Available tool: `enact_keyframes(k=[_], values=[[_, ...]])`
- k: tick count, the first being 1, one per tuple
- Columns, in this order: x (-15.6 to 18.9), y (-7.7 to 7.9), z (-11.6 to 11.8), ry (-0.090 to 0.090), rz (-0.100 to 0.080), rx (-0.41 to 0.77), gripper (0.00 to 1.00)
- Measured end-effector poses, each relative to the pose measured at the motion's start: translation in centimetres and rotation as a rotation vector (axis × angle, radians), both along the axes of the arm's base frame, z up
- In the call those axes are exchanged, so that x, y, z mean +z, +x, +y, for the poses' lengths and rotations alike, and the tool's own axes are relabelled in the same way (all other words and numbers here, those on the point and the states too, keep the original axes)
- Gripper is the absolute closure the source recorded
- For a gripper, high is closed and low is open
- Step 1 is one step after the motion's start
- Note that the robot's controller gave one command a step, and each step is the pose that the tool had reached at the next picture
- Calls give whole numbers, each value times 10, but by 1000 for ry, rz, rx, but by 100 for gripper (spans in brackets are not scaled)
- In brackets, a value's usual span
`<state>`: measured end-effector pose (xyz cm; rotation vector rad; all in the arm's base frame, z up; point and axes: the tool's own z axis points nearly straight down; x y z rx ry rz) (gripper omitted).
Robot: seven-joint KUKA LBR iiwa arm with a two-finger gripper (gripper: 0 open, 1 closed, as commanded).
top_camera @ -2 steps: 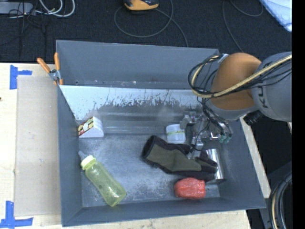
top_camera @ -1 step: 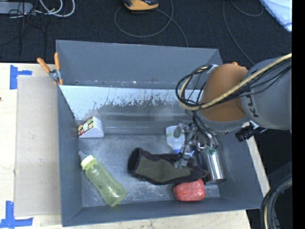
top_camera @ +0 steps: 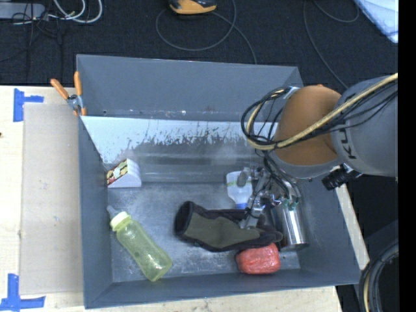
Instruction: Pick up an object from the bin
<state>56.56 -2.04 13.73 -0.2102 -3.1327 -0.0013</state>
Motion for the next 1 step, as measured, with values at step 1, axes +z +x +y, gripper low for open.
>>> enact_keyframes(k=[1], values=[[-43, 0, -1, 2, -16, -164, 0]])
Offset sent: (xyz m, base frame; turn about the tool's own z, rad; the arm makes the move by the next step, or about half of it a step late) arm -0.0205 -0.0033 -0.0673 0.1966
